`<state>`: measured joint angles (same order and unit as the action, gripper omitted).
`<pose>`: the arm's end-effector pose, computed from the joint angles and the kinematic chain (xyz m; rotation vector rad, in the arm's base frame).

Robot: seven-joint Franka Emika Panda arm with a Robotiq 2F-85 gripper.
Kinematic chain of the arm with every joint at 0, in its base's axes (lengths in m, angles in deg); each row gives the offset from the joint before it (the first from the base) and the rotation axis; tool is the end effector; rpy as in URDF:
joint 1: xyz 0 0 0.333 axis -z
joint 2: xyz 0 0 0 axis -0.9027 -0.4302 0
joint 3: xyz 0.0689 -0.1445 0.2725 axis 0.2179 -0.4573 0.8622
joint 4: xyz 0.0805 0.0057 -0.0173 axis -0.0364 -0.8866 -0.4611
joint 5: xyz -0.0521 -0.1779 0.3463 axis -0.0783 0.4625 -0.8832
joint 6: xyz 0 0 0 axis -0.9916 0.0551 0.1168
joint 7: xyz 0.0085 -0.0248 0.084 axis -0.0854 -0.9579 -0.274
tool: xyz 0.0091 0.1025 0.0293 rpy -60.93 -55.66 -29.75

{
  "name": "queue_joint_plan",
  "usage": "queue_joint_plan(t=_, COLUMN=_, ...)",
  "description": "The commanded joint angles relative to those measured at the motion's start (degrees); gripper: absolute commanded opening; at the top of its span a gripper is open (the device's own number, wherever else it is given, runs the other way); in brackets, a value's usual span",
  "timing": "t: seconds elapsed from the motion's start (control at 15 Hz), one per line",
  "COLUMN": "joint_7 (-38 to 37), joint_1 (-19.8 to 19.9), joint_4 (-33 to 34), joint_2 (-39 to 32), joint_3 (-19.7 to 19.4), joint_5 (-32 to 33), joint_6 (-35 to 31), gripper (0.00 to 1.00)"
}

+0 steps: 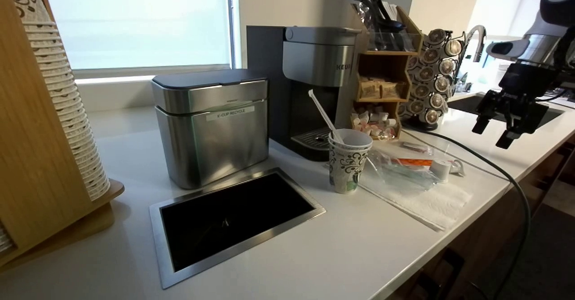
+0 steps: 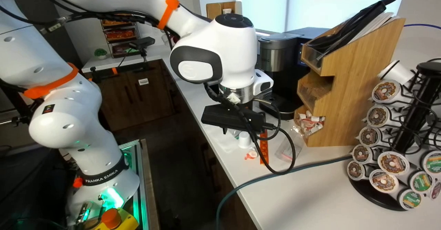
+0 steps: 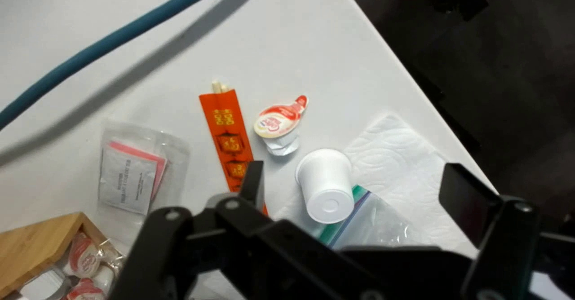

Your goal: Put the orange object inside the cup

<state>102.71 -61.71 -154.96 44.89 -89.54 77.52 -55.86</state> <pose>0.3888 -0.1902 0.3493 -2.7667 -1.1913 -0.2640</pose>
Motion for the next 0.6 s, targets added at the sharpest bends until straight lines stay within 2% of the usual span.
queue_joint_plan(t=0.0, joint_7=0.39, joint_1=1.98, joint_4=0.05, joint_2=0.05, joint_3=2.47, joint_5=-0.72, joint_6=0.17, gripper=1.00)
queue_joint_plan(t=0.2, joint_7=4.37, joint_1=3.12, joint_4=0.45, joint_2=-3.32, joint_3=3.19, joint_5=3.32, joint_6=-5.24, gripper=1.00)
queue_joint_plan(t=0.33, joint_7=3.60, joint_1=4.57, joint_4=0.45, joint_2=-6.15, joint_3=4.53, joint_5=8.22, joint_6=-10.15, gripper=1.00)
queue_joint_plan(t=0.53, joint_7=3.58, joint_1=5.56, joint_4=0.53, joint_2=-9.95, joint_3=5.58, joint_5=12.04, joint_6=-14.85, gripper=1.00)
